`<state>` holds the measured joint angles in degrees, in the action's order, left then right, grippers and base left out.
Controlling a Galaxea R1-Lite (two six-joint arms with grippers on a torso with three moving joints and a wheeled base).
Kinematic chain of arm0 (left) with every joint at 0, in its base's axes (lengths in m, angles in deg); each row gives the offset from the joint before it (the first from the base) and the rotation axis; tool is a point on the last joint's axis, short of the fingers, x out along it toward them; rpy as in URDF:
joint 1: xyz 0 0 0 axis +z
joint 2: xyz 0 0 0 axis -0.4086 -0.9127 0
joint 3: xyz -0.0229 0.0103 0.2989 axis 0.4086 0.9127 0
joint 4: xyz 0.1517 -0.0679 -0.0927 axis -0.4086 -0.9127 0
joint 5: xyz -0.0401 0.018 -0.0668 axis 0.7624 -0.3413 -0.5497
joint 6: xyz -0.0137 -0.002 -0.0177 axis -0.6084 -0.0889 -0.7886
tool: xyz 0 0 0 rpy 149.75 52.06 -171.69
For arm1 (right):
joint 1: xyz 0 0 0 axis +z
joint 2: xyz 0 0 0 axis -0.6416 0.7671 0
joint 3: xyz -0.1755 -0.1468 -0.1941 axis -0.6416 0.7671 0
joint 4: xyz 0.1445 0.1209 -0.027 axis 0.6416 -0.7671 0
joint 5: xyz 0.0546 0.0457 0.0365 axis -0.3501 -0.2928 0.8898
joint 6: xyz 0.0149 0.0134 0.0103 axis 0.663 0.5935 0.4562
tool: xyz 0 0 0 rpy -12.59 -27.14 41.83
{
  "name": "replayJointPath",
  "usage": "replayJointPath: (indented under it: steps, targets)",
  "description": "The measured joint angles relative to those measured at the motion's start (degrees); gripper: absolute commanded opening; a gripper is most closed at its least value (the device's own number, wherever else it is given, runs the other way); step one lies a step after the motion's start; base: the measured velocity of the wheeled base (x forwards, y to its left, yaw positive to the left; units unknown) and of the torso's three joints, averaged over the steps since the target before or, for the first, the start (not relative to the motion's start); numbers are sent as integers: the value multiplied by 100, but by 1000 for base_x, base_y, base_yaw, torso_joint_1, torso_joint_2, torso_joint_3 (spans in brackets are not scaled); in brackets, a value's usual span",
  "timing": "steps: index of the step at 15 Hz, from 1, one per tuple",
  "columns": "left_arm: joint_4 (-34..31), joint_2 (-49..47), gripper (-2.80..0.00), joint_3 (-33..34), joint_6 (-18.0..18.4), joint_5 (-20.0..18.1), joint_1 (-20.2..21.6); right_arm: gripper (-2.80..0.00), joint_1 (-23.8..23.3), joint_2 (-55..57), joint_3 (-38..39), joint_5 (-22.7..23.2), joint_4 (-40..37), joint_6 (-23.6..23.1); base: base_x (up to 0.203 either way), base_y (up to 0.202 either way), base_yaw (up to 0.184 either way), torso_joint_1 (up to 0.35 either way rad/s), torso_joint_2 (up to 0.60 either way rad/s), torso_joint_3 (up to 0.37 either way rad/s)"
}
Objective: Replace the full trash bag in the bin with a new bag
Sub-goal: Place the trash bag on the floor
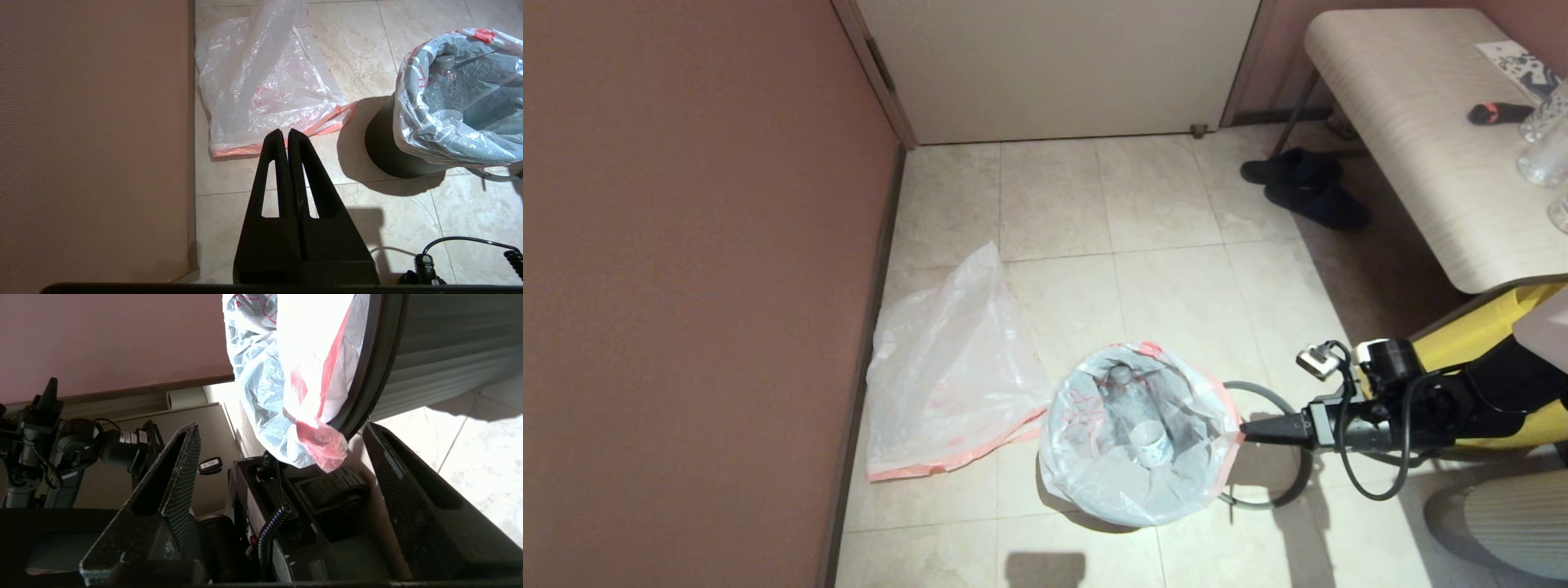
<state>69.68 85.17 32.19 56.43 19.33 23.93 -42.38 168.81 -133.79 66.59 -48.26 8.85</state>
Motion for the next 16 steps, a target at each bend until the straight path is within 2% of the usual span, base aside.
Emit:
replayJointPath:
  steps: [5, 12, 14, 16]
  targets:
    - [2, 0, -280, -2, 0, 0, 0, 0, 25, 105, -116, 5, 171, -2, 0, 0, 0, 0, 0, 0]
    - [0, 0, -280, -2, 3, 0, 0, 0, 384, -121, 14, 11, 172, -9, 0, 0, 0, 0, 0, 0]
    - [2, 0, -280, -2, 2, 0, 0, 0, 502, -232, 92, -208, 175, -9, 0, 0, 0, 0, 0, 0]
    - [2, 0, -280, -2, 2, 0, 0, 0, 648, -292, 142, -664, 320, 0, 0, 0, 0, 0, 0, 0]
